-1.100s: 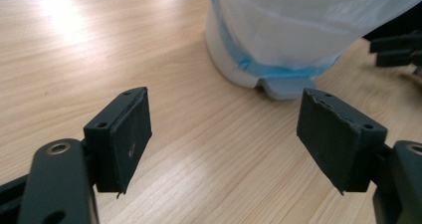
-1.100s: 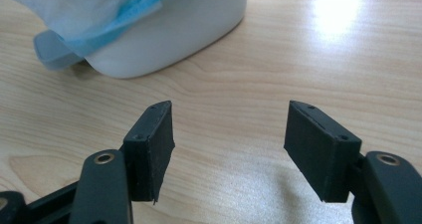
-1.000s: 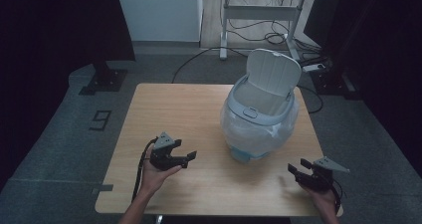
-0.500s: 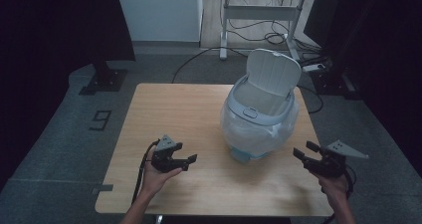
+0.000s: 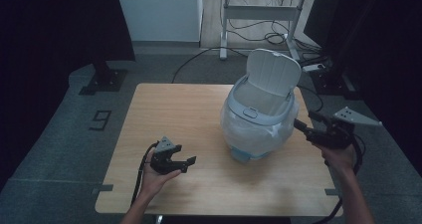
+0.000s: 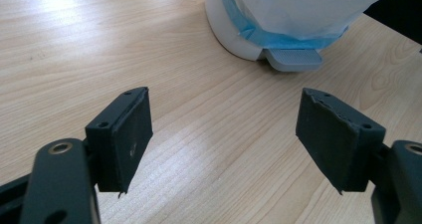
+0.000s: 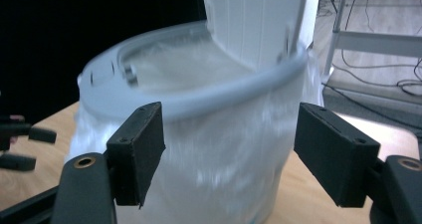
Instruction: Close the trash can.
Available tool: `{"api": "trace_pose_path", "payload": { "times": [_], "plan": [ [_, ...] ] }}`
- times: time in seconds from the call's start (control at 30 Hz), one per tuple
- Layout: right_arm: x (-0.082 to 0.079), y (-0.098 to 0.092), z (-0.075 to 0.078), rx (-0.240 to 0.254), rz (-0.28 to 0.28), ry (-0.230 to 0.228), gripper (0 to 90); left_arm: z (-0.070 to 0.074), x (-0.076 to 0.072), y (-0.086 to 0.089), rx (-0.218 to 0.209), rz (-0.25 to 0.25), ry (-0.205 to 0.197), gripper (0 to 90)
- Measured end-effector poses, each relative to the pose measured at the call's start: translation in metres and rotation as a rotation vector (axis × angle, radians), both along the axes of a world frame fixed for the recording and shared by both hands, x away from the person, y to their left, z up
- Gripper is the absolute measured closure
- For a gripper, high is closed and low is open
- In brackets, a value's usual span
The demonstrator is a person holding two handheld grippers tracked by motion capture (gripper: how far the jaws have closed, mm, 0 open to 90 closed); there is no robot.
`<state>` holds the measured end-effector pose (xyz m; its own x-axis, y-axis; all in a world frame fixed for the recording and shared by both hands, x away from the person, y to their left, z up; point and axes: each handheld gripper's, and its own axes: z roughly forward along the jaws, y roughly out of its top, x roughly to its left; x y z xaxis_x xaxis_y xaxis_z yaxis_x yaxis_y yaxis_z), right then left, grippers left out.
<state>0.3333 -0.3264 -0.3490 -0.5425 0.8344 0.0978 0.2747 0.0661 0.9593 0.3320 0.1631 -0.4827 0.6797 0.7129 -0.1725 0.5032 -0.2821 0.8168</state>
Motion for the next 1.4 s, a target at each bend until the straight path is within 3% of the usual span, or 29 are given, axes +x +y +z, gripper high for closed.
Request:
{"api": "trace_pose_path", "payload": {
  "times": [0.37,0.6,0.93,1.03,1.17,1.4],
  "plan": [
    [0.039,0.012,0.034,-0.021,0.004,0.007,25.9,-0.001,0.0,0.005,-0.027,0.002,0.016,22.4],
    [0.06,0.012,0.04,0.01,-0.018,0.023,24.2,-0.003,0.002,0.006,-0.043,0.001,0.034,22.6],
    [0.095,0.017,0.044,0.072,-0.002,0.04,22.4,-0.004,0.003,0.008,-0.043,0.006,0.041,22.6],
    [0.098,0.02,0.045,0.089,0.032,0.035,22.5,-0.003,0.003,0.01,-0.047,0.009,0.042,22.7],
    [0.095,0.024,0.046,0.074,0.052,0.032,20.6,-0.003,0.003,0.011,-0.051,0.008,0.046,22.7],
    [0.076,0.033,0.041,0.055,0.172,0.055,15.1,-0.003,0.003,0.008,-0.054,0.002,0.05,22.7]
  ]
}}
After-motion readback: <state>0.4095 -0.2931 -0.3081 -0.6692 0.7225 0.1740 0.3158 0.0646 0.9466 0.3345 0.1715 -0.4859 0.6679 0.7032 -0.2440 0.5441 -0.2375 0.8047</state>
